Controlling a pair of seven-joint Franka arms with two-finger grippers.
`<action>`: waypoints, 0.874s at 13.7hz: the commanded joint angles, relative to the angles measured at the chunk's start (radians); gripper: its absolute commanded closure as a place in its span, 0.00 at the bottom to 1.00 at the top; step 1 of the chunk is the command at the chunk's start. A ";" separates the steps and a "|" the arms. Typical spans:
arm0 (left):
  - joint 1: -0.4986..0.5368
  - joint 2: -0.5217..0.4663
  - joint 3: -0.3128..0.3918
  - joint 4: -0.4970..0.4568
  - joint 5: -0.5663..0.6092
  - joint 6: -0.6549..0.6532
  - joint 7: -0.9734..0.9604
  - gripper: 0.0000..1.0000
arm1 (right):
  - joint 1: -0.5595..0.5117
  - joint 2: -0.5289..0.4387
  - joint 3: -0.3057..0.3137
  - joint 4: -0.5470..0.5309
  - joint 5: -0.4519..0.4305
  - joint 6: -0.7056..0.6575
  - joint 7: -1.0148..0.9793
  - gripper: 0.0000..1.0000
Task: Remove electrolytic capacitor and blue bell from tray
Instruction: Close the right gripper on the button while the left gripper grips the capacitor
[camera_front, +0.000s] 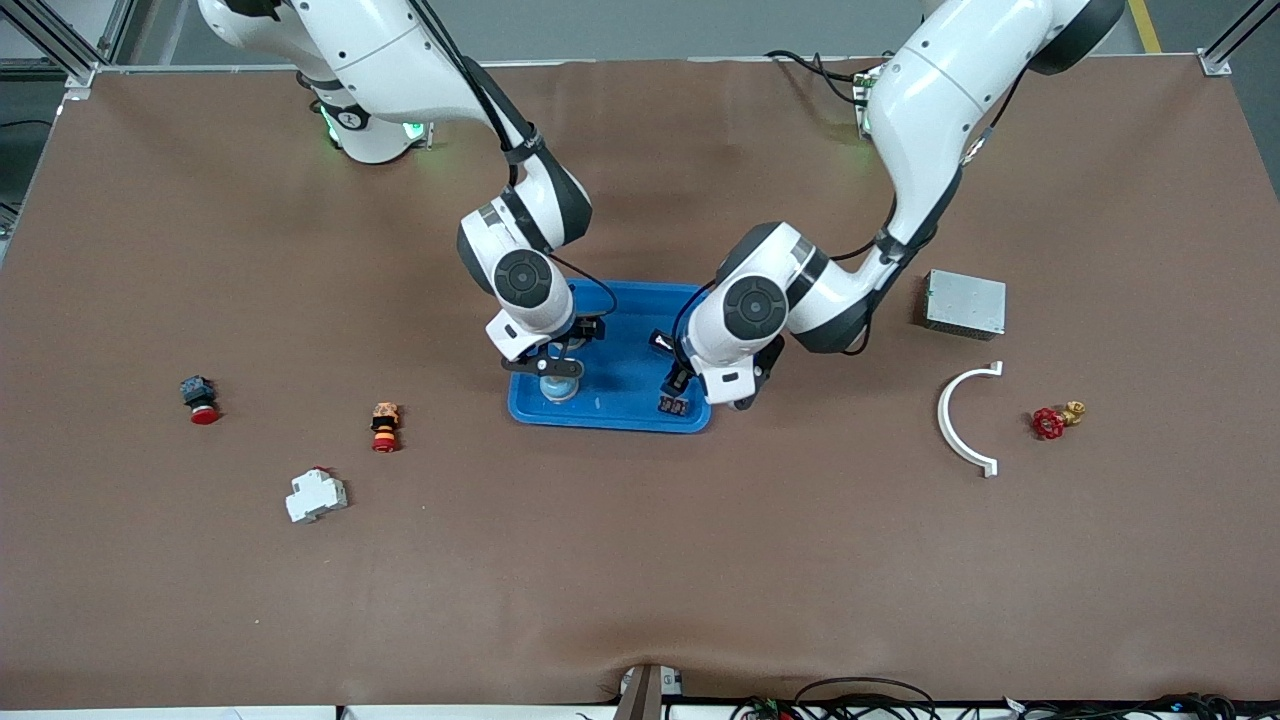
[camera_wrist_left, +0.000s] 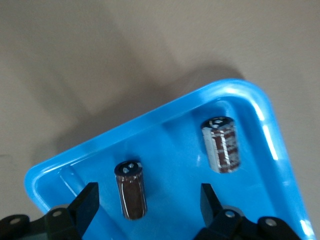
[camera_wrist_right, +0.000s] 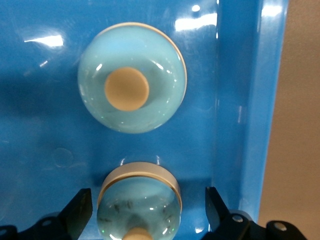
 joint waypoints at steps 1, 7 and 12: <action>-0.072 0.021 0.058 0.014 0.024 0.007 -0.032 0.19 | 0.010 -0.002 -0.002 -0.006 -0.011 0.001 0.009 0.00; -0.089 0.049 0.068 0.017 0.024 0.009 -0.054 0.78 | 0.009 0.003 -0.002 -0.005 -0.011 0.000 0.000 0.58; -0.099 0.030 0.074 0.018 0.026 0.006 -0.052 1.00 | 0.010 -0.012 0.001 0.006 -0.011 -0.037 0.005 0.83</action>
